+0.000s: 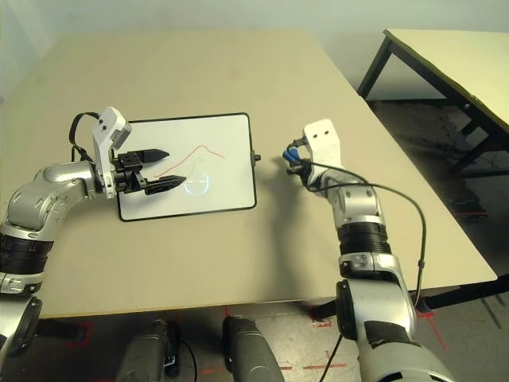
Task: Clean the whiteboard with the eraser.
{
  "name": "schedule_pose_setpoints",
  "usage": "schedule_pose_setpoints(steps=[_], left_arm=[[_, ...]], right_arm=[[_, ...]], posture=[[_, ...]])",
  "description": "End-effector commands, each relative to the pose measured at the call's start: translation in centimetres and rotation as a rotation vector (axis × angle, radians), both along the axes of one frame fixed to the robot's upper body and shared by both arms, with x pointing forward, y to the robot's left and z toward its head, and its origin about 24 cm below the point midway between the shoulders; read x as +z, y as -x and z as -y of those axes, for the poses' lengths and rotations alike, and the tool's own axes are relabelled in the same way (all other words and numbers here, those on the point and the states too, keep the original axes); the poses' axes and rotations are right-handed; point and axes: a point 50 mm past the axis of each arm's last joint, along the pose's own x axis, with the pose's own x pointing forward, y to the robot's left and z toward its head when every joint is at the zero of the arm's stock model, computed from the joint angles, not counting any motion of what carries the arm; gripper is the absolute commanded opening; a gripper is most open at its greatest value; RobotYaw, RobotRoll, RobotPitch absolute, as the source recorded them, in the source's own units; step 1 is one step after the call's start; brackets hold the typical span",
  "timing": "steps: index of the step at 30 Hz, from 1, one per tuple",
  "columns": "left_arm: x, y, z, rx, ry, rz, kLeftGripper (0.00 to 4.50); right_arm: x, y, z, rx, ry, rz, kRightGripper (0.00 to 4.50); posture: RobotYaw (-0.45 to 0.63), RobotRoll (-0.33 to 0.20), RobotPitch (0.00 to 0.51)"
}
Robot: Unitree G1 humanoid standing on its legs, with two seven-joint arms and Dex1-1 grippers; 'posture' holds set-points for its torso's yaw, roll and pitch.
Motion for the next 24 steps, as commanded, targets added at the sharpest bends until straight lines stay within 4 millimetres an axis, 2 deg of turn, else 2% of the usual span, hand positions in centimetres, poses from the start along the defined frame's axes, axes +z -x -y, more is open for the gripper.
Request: schedule_pose_setpoints(steps=[1,4,8,13,17,20,24], left_arm=[[0.2,0.1,-0.1,-0.007,-0.017,0.006,4.50],[0.4,-0.1,-0.1,-0.009,-0.041,0.025,4.50],[0.4,0.0,-0.2,-0.021,-0.062,0.036,4.50],[0.8,0.1,0.0,-0.023,-0.055,0.042,4.50],[0.9,0.1,0.0,-0.023,-0.054,0.043,4.50],[0.9,0.1,0.1,-0.022,-0.052,0.044,4.50],[0.9,0.1,0.2,-0.024,-0.050,0.040,4.50]], right_arm=[[1.8,0.7,-3.1,0.198,0.087,0.006,0.68],[1.5,1.5,-5.2,0.324,0.158,-0.032,0.67],[0.1,2.4,-7.0,0.428,0.248,-0.091,0.67],[-3.4,3.9,-7.3,0.492,0.408,-0.197,0.65],[-4.7,4.9,-7.5,0.515,0.440,-0.250,0.64],[-4.7,4.5,-7.7,0.500,0.446,-0.236,0.64],[-2.3,2.1,-7.5,0.381,0.443,-0.105,0.62]], posture=[[-0.06,0.000,0.162],[-0.06,0.000,0.169],[-0.05,0.000,0.173],[-0.04,0.000,0.177],[-0.03,0.000,0.178],[-0.03,0.000,0.180],[-0.04,0.000,0.182]])
